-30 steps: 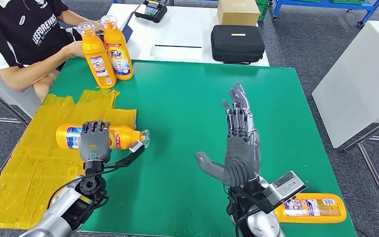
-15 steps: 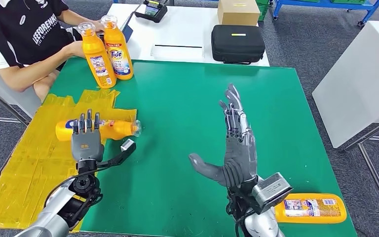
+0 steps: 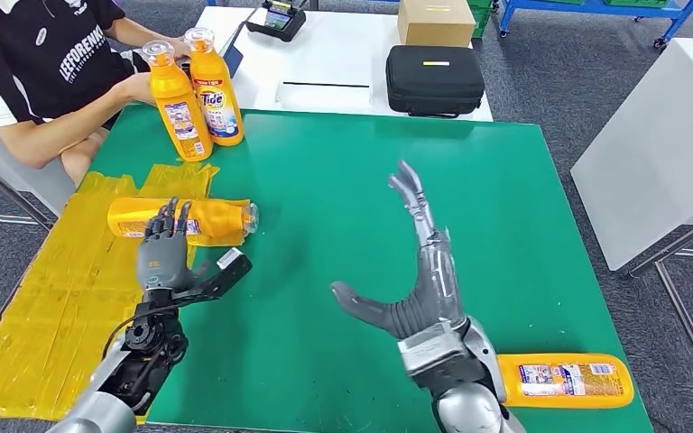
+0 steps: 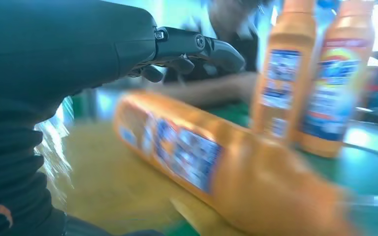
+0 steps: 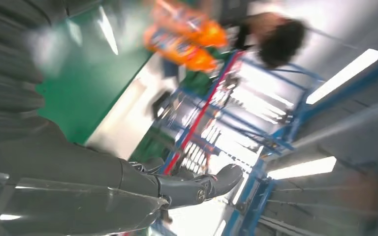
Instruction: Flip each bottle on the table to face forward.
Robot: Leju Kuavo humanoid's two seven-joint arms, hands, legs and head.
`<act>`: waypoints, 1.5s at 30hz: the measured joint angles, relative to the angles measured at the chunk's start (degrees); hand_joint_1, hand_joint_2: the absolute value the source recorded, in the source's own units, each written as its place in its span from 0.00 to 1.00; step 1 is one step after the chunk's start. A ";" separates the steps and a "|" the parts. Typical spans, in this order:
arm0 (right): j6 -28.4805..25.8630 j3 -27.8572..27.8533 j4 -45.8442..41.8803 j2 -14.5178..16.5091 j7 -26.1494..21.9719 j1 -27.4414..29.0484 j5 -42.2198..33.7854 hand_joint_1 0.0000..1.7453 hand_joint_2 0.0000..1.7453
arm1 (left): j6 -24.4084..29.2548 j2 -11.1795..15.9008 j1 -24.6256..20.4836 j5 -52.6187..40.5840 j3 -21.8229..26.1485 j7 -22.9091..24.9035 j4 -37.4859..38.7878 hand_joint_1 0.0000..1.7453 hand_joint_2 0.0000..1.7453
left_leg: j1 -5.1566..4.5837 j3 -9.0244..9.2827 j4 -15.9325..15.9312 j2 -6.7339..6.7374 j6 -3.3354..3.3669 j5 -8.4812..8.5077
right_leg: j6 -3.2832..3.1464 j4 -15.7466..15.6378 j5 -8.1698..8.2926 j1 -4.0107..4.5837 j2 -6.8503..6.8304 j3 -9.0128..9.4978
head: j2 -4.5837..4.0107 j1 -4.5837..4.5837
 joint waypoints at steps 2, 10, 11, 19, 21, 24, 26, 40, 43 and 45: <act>1.71 0.03 0.02 -1.26 2.11 0.36 7.36 0.00 1.00 | -3.45 -1.05 1.58 6.18 1.77 -6.14 -3.37 0.00 1.00 | -0.02 0.00 0.00 0.00 0.01 -0.01 | 0.00 -0.01 0.00 -0.02 0.00 0.00 | 0.00 0.01; 9.15 -0.55 -0.23 -9.52 1.62 4.98 22.85 0.00 1.00 | -20.99 -3.34 9.27 27.76 2.84 -16.83 -21.31 0.00 1.00 | -0.06 -0.05 0.01 -0.04 0.01 -0.05 | 0.02 -0.04 -0.02 -0.05 -0.02 -0.05 | 0.00 -0.01; 10.23 -0.88 -0.33 -10.74 0.44 5.67 22.57 0.00 1.00 | -21.93 -3.37 9.86 28.95 2.59 -17.12 -22.88 0.00 1.00 | -0.06 -0.04 0.01 -0.07 0.01 -0.05 | 0.02 -0.05 -0.02 -0.05 -0.03 -0.05 | 0.00 -0.01; 15.75 -4.74 -1.09 -18.71 -6.70 11.93 16.58 0.00 1.00 | -24.65 -3.37 13.14 32.87 0.21 -17.55 -31.25 0.00 1.00 | -0.06 -0.02 0.01 -0.13 0.00 -0.06 | 0.03 -0.05 -0.02 -0.04 -0.07 -0.02 | 0.00 -0.02; 17.21 -5.46 -1.12 -19.93 -6.62 13.38 15.07 0.00 1.00 | -24.75 -3.37 13.63 33.03 -0.11 -17.38 -32.37 0.00 1.00 | -0.06 -0.02 0.01 -0.17 0.01 -0.05 | 0.03 -0.06 -0.02 -0.04 -0.11 -0.01 | 0.00 -0.03; 17.98 -7.28 -1.02 -21.66 -4.96 16.13 13.91 0.00 1.00 | -24.83 -3.37 14.41 33.08 -0.30 -16.51 -33.58 0.00 1.00 | -0.05 -0.04 0.01 -0.24 0.00 -0.06 | 0.03 -0.05 -0.03 -0.04 -0.15 -0.01 | 0.00 -0.01; 17.69 -9.12 -0.67 -22.03 -2.91 17.79 14.59 0.00 1.00 | -24.72 -3.37 14.84 33.11 -0.29 -16.01 -33.97 0.00 1.00 | -0.05 -0.04 0.00 -0.22 0.00 -0.06 | 0.03 -0.05 -0.03 -0.04 -0.14 -0.01 | 0.00 -0.02; 19.11 -26.36 7.48 -16.91 -0.95 20.96 22.97 0.00 1.00 | -24.01 -3.39 16.17 33.07 -0.21 -16.34 -34.11 0.00 1.00 | -0.05 -0.04 0.01 -0.21 0.00 -0.06 | 0.03 -0.06 -0.03 -0.04 -0.13 -0.03 | 0.00 -0.02; 20.10 -29.35 8.18 -15.27 -1.28 21.21 26.04 0.00 1.00 | -24.16 -3.44 16.16 33.08 -0.22 -16.38 -34.11 0.00 1.00 | -0.05 -0.05 0.01 -0.21 0.00 -0.07 | 0.03 -0.06 -0.04 -0.04 -0.13 -0.05 | 0.00 -0.02; 20.46 -32.49 8.80 -13.73 -2.68 21.12 28.79 0.00 1.00 | -24.22 -3.51 16.16 33.08 -0.24 -16.44 -34.11 0.00 1.00 | -0.05 -0.05 0.00 -0.20 0.00 -0.07 | 0.03 -0.06 -0.04 -0.04 -0.12 -0.04 | 0.00 -0.03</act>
